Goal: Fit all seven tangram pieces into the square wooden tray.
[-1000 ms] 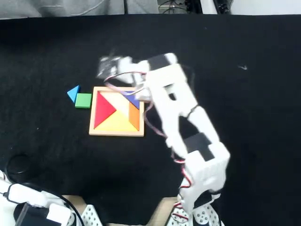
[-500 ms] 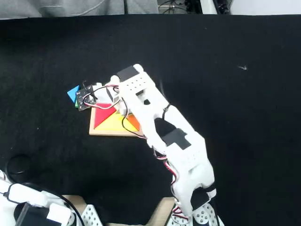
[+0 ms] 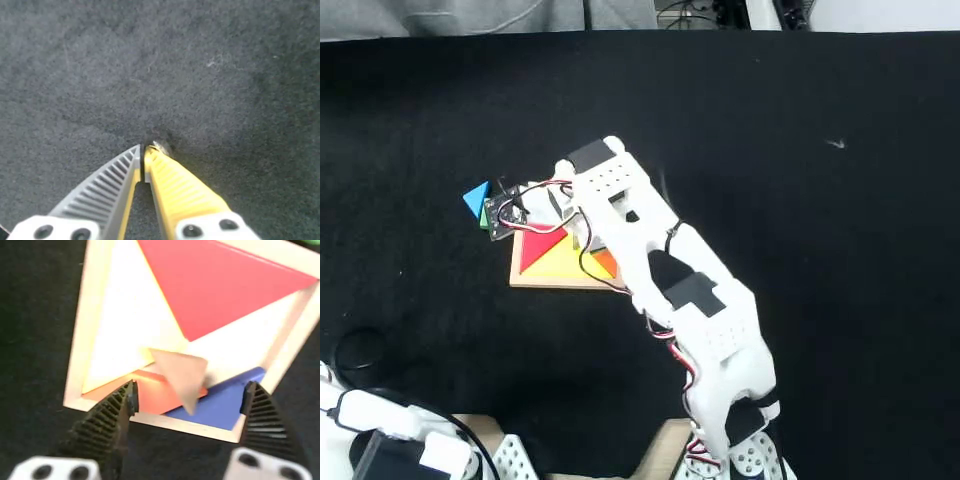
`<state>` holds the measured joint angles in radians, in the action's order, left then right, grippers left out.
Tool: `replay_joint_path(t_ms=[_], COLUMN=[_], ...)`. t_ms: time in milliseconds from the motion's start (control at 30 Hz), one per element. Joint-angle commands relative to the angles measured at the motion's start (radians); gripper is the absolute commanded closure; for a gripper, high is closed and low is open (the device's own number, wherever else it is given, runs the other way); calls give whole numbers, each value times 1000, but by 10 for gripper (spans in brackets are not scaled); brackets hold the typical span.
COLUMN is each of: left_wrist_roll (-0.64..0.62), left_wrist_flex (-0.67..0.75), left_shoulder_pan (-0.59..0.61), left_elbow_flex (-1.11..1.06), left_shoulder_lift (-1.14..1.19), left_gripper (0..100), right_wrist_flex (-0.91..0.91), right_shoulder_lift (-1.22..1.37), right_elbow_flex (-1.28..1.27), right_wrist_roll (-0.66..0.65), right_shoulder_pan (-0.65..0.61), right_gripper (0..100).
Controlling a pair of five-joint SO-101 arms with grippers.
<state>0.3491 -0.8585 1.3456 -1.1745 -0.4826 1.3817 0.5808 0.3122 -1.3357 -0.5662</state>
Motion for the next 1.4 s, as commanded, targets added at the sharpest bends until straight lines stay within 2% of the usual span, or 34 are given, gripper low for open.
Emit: replay_joint_path(t_ms=[0,133,200,367,433,667,767,933,1367], left_wrist_roll=[-9,-9,-9,-9,-9,-9,-9,-9,-9], left_wrist_flex=[17,17,17,17,17,17,17,17,17], left_shoulder_pan=[-22,-22,-22,-22,-22,-22,-22,-22,-22], left_elbow_flex=[1,1,1,1,1,1,1,1,1], left_shoulder_lift=[2,2,0,0,-2,-2,0,0,-2], left_gripper=[970,970,970,970,970,970,970,970,970], right_wrist_flex=[101,229,229,147,100,-158,-227,-230,-101], right_shoulder_lift=[-10,-2,-2,12,28,102,157,203,154], right_elbow_flex=[128,271,292,275,271,271,272,268,263], right_wrist_roll=[-8,-2,58,226,322,635,655,661,655], right_shoulder_pan=[-5,74,118,180,178,83,66,66,54], right_gripper=[673,676,720,994,961,988,988,988,988])
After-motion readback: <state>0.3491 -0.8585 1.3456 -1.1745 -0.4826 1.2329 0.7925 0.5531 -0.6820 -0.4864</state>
